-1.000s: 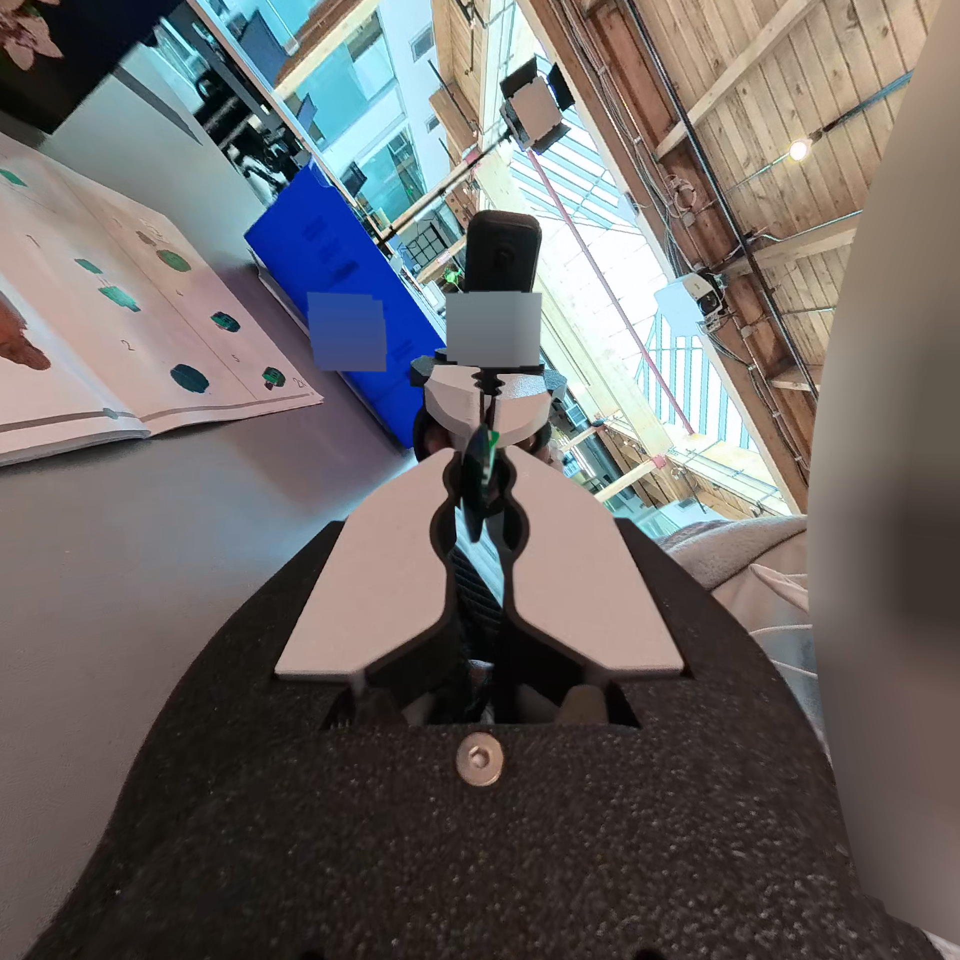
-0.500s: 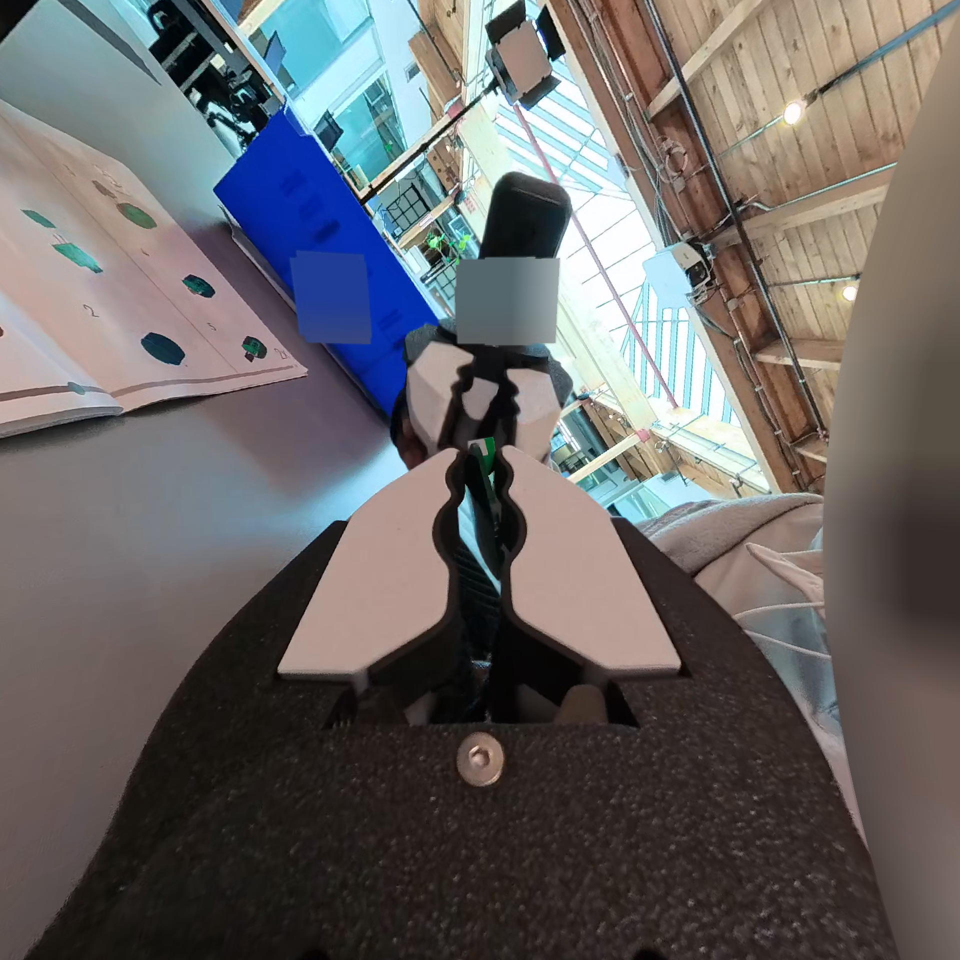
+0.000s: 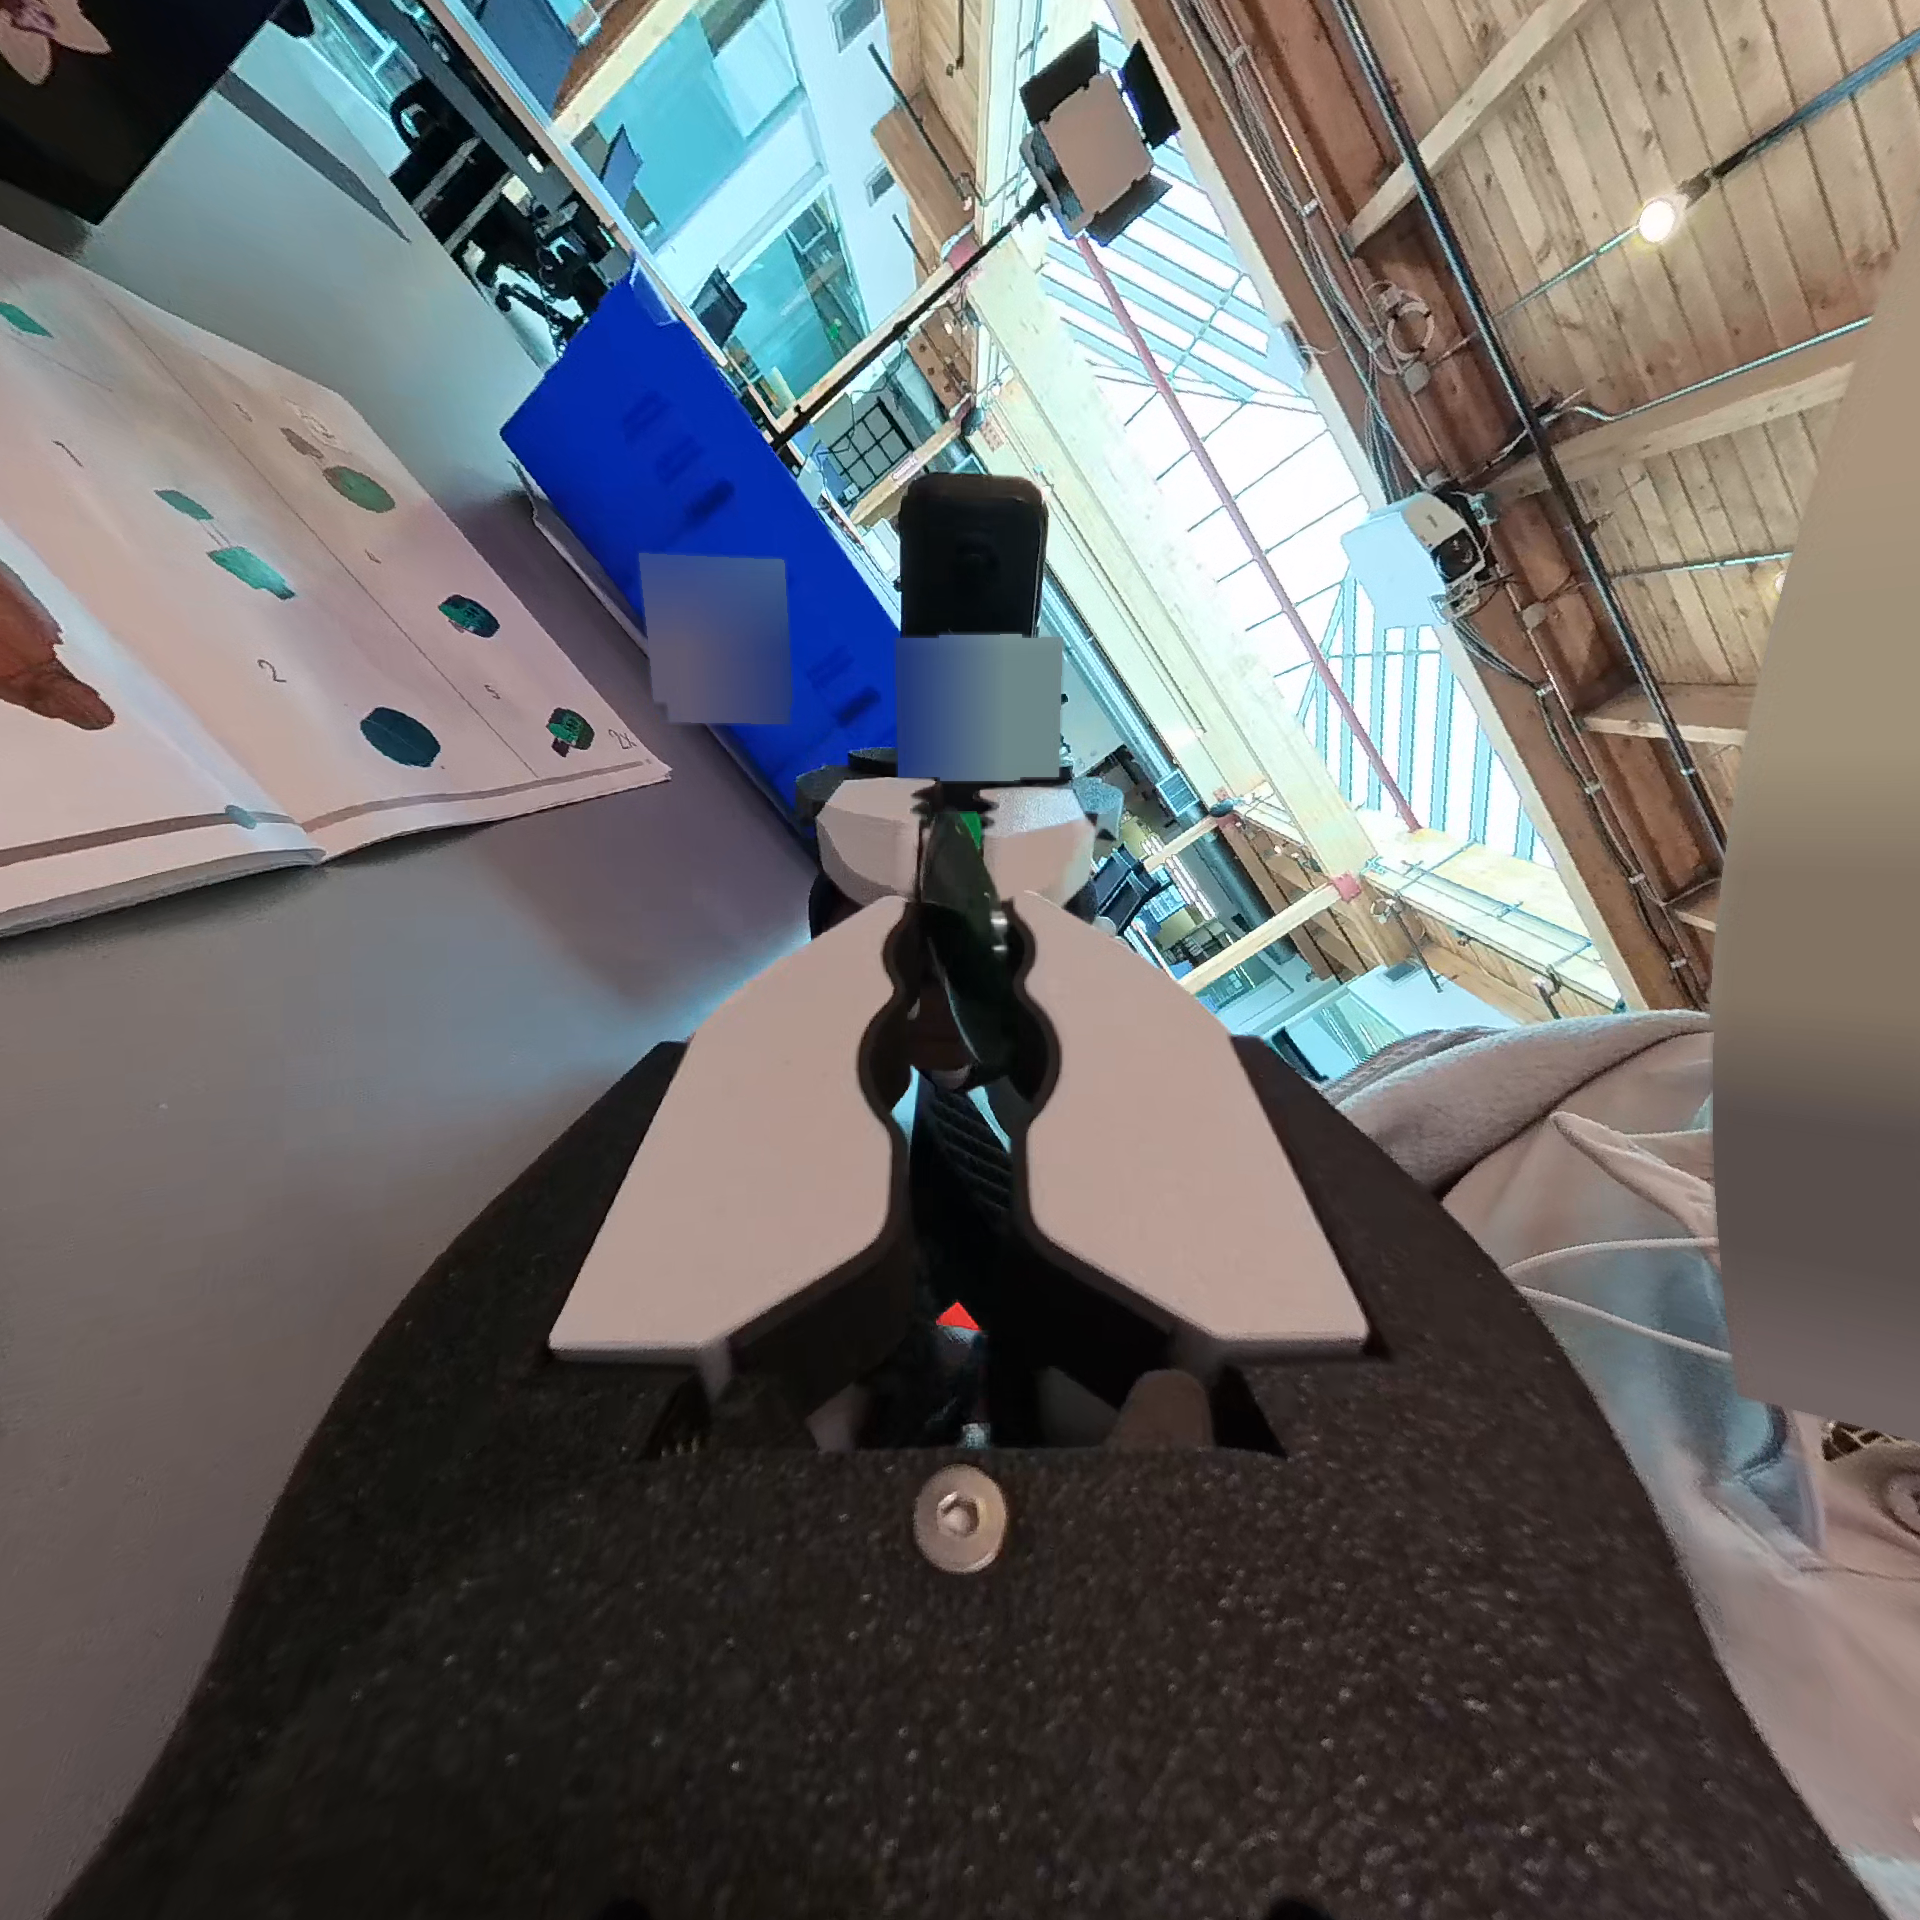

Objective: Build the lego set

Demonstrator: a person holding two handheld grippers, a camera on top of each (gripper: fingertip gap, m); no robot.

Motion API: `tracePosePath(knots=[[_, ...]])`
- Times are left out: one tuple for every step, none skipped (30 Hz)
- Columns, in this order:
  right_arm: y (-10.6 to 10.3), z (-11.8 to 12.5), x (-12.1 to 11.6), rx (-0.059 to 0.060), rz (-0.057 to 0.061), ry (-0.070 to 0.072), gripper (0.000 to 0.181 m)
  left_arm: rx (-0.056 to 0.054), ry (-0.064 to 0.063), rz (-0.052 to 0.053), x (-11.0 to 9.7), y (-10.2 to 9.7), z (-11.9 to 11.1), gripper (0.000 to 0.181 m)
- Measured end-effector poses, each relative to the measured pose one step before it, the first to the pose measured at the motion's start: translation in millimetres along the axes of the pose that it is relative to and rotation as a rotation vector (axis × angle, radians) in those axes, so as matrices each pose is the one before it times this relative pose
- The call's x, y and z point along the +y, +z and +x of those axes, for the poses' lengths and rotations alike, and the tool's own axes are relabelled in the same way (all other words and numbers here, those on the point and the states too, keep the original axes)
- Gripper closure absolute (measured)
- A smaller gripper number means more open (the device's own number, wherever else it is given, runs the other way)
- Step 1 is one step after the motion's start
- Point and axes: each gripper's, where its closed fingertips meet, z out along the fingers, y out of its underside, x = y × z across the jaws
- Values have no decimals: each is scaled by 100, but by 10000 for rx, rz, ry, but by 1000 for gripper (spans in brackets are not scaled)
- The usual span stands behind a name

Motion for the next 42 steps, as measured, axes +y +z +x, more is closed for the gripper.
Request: tracePosePath(knots=[[-27, 53, 7, 81, -20, -32, 173, -24, 7, 75, -45, 12, -90, 169], [-6, 21, 47, 62, -68, -39, 174, -12, 7, 22, -8, -5, -76, 170], [-9, 7, 41, 77, -82, -92, 173, 11, 7, 6, 18, 4, -35, 171], [-19, 10, -3, 103, -73, -143, 173, 5, -8, 28, -3, 4, -22, 171], [-60, -100, -52, 49, -74, -209, 173, 17, -7, 38, -25, 29, 7, 172], [-225, -244, -15, 38, -151, -259, 170, 35, 0, 31, -29, 49, 61, 173], [-597, -408, 28, 111, -246, -371, 159, 4, 12, 50, -110, 56, 72, 173], [-1101, -240, 114, 446, -329, -601, 153, 0, 68, 54, -185, -10, 79, 173], [-1482, -229, 408, 634, -444, -866, 150, 60, 99, -5, -142, -57, 174, 173], [-1600, -923, 1054, 264, -750, -1157, 151, 72, 63, -19, -89, -106, 161, 173], [-1538, -1184, 1759, 192, -1116, -1193, 153, 81, 21, -14, -47, -138, 145, 173], [-1307, -562, 2189, 623, -1316, -1127, 150, 101, 0, -49, 55, -144, 110, 173], [-880, -606, 2400, 514, -1382, -1264, 151, 112, -8, -74, 128, -116, 88, 173], [-330, -523, 1986, 437, -1117, -1305, 156, 79, -17, -56, 137, -97, 37, 173], [103, -355, 1295, 374, -760, -1161, 163, 4, -28, -36, 141, -52, -49, 173], [371, -300, 543, 122, -355, -885, 169, -10, -40, -39, 147, -10, -56, 173], [519, -253, 86, -173, -97, -480, 171, 35, -42, -41, 159, 55, 34, 173], [546, -152, -161, -331, 54, -273, 172, 86, -33, -38, 170, 106, 171, 173], [511, -88, -195, -320, 96, -343, 172, 100, -30, -56, 195, 130, 255, 173], [464, 76, 58, -180, -24, -427, 171, 47, 0, -64, 225, 125, 241, 173], [392, 87, 365, -189, -167, -368, 168, -23, 57, -55, 236, 88, 178, 173], [297, 150, 523, -181, -221, -224, 167, -54, 71, -55, 231, 31, 127, 173], [179, 35, 375, -235, -113, -166, 167, -30, 38, -45, 192, -3, 109, 173], [96, -164, 211, -311, -29, -152, 166, 5, -14, -16, 121, -44, 116, 173], [66, -254, 164, -319, -77, -148, 164, 16, -43, 7, 45, -50, 82, 173], [109, -112, 197, -190, -152, -153, 161, 2, -29, 15, -2, -71, 31, 173], [181, 248, 146, 75, -123, -150, 162, -14, 4, 30, -45, -64, -19, 173], [248, 138, 1, -3, -20, -158, 162, -7, 25, 48, -91, -41, -31, 173], [292, 184, -123, 36, 59, -63, 165, 17, 16, 54, -106, -17, -17, 173], [285, -9, -28, -82, -6, -22, 170, 35, -14, 56, -85, 12, -11, 173], [251, -191, 119, -168, -75, -11, 174, 49, -37, 58, -80, 25, 14, 173], [146, -78, -45, -69, 67, 52, 178, 63, -37, 41, -44, 34, 50, 173], [87, 255, 5, 136, 64, 156, 181, 56, -24, 9, 27, 16, 52, 173], [16, 316, 25, 121, 58, 203, 181, 32, -9, -9, 57, 1, 3, 173], [23, 727, 140, 356, -29, 305, 181, 19, -2, -11, 69, -10, -21, 173], [52, 853, 156, 396, -53, 423, 181, 9, -12, 0, 35, -25, -62, 173], [124, 791, 41, 350, -5, 490, 181, -9, -32, 16, 6, -41, -121, 173], [108, 1018, 145, 568, -116, 460, 181, 4, -36, 21, -25, -47, -93, 173], [-111, 681, 220, 428, -147, 250, 180, 29, -26, 20, -36, -69, -30, 173], [-571, 79, -284, 112, 291, 187, 178, 20, -4, 21, -62, -82, 19, 173], [-1036, -428, -814, -156, 703, 357, 171, 2, 35, 9, -54, -112, 57, 173], [-1162, -810, -871, -308, 663, 549, 158, -7, 75, -11, -24, -117, 82, 172]])
